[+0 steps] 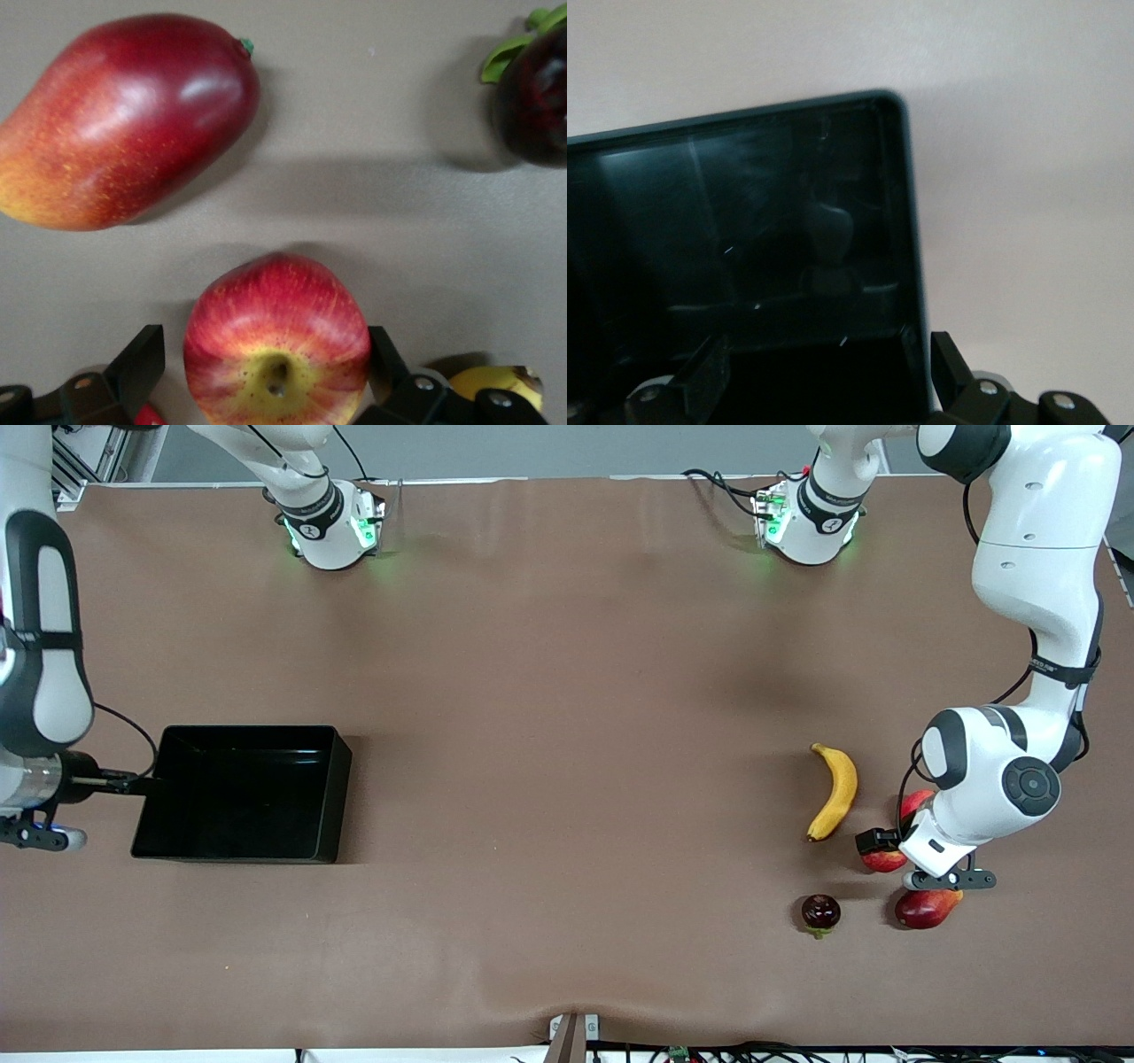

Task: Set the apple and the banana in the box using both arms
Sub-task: 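Grasp the red apple with the left gripper while the right gripper reaches the box, then push the box with the right gripper while the left gripper carries the apple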

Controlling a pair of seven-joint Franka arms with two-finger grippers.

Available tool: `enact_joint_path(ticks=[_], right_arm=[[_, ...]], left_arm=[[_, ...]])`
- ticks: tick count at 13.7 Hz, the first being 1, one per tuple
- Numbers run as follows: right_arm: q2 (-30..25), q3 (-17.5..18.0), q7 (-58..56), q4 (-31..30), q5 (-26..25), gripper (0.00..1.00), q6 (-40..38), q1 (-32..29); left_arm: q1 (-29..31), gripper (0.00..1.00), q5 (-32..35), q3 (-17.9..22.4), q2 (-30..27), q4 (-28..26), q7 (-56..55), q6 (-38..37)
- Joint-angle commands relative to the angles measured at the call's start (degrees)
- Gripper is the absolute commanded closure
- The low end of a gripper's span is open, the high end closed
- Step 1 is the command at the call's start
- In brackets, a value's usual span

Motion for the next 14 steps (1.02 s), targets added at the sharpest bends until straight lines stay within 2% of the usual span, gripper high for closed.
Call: enact_joint_path(ticks=[1,2,3,4,5,6,7,11,14], right_arm=[[3.4,0.8,-8.2,-1.0,-0.5,0.00,5.5,-4.8],[3.8,0.8,-10.1,-2.1,-0.4,0.00,7.2,-5.0],[4.3,0.8,-10.6,-4.0,-0.4,0.00,10.3,-5.0],[5.0,0.8,-10.6,-5.1,-0.3,0.00,13.0,-5.0],[5.1,0.8,-10.7,-6.2,-0.4,0.29,15.3,-5.0],[5.3,0.8,-10.6,-6.6,-0.4,0.75,16.3,-5.0],[5.4,0.8,-10.6,-6.6,-0.4,1.00,16.3,-4.8],[3.9,1.3,-12.1,-6.3,-0.4,1.00,15.5,-3.6],[0.4,1.5,-12.1,-6.3,-0.3,1.00,15.3,-0.8]], left_arm=[[-0.1,0.06,0.8,-0.2,0.0,-0.4,0.5,0.3],[-0.2,0.26,0.9,-0.2,-0.2,-0.5,0.6,-0.1],[-0.1,0.66,0.9,-0.2,-0.9,-0.4,0.5,-0.3],[-0.1,0.91,0.9,-0.2,-2.2,-0.4,0.5,-1.7],[-0.1,1.00,0.9,-0.4,-3.3,-0.1,0.5,-4.0],[-0.2,1.00,0.9,-0.6,-5.1,0.0,0.1,-6.3],[-0.4,1.00,0.8,-0.7,-6.9,0.1,-0.1,-8.5],[-0.5,1.00,0.7,-2.0,-15.7,0.3,-0.6,-19.5],[-0.5,1.00,0.2,-3.3,-21.2,0.3,-2.9,-25.5]])
